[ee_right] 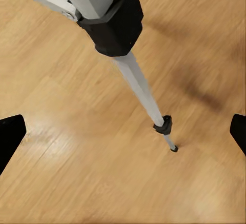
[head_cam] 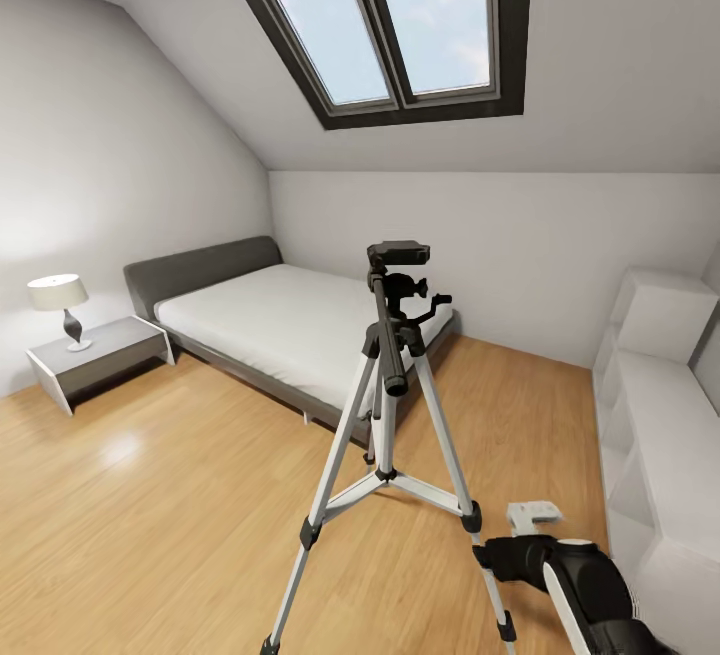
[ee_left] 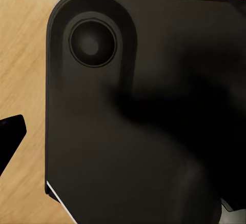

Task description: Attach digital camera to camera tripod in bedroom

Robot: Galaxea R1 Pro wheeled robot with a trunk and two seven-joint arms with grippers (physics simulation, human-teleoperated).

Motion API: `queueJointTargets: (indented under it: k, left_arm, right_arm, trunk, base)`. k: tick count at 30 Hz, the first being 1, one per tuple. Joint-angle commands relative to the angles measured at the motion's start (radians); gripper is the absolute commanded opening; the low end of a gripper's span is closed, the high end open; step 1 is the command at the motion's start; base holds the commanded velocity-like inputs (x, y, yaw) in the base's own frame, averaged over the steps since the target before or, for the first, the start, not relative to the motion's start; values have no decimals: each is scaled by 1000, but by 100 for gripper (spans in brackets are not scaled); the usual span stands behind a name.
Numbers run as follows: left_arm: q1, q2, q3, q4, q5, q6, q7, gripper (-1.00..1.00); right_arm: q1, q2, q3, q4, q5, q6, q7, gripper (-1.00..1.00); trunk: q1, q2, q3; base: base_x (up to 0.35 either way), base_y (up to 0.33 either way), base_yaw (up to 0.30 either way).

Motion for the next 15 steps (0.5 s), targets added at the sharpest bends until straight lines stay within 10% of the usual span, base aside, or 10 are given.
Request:
queueJointTargets:
  k: [1, 6, 7, 15]
  left_arm:
    - [0, 0, 1, -1, 10, -2, 0, 100]
    - [0, 0, 1, -1, 10, -2, 0, 100]
    - [0, 0, 1, -1, 10, -2, 0, 100]
    - [0, 0, 1, -1, 10, -2, 0, 100]
  right_arm:
    - [-6, 5, 6, -4, 5, 10, 6, 100]
    - [-34, 31, 34, -10, 4, 34, 6, 100]
    - [-270, 32, 74, -10, 4, 34, 6, 100]
    - [-303, 39, 98, -13, 5, 34, 6, 100]
  trunk:
    - [0, -1, -1]
    - [0, -1, -1]
    - [0, -1, -1]
    - [0, -1, -1]
  base:
    - [0, 0, 0]
    - [0, 0, 0]
    - [0, 0, 0]
    - [0, 0, 0]
